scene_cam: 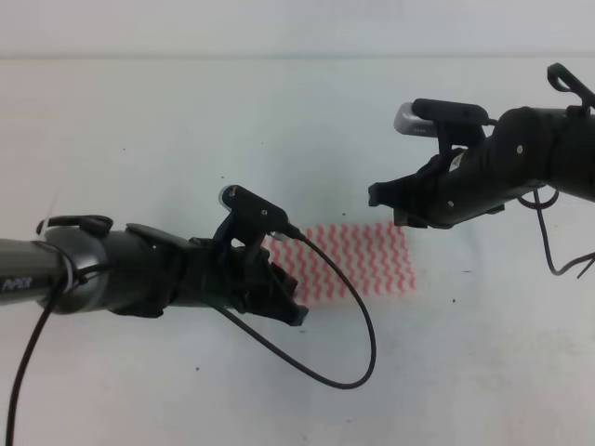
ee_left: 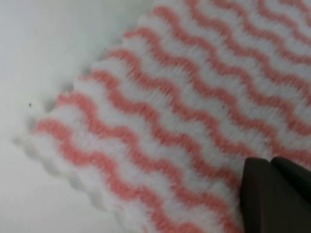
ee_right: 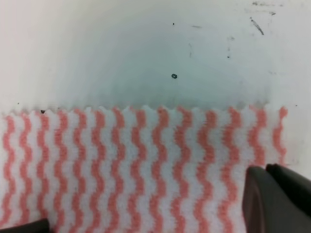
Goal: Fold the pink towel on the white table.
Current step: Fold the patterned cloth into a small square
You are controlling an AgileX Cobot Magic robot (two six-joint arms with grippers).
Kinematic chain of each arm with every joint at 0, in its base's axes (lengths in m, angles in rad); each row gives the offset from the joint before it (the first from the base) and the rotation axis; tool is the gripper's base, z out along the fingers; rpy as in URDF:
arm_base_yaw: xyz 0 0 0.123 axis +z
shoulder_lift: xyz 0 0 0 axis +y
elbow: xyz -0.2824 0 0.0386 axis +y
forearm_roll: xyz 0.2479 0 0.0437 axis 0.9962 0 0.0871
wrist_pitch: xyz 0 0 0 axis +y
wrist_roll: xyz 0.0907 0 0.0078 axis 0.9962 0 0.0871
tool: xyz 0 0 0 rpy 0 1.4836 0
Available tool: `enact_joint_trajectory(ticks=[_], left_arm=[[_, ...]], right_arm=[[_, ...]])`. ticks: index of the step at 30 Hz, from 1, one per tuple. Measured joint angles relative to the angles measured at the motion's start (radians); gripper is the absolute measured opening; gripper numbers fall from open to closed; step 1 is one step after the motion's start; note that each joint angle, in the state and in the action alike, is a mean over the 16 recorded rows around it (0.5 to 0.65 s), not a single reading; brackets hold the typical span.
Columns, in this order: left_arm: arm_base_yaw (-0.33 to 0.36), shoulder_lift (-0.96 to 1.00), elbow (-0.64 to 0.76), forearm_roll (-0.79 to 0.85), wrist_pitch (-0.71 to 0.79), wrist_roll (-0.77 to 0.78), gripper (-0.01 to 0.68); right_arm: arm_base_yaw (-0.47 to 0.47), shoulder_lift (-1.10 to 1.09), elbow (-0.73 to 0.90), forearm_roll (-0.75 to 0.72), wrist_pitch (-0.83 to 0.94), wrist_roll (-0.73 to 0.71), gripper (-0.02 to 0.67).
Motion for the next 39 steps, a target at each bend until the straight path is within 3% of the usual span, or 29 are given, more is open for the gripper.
enact_joint_trajectory(ticks=[20, 39], left_arm=[[-0.001, -0.104, 0.032, 0.037, -0.047, -0.006, -0.005], [-0.001, -0.068, 0.088, 0.038, -0.128, 0.000, -0.005]], right_arm=[[0.000, 0.000, 0.000, 0.000, 0.005, 0.000, -0.018], [0.000, 0.000, 0.000, 0.000, 0.019, 0.000, -0.018]])
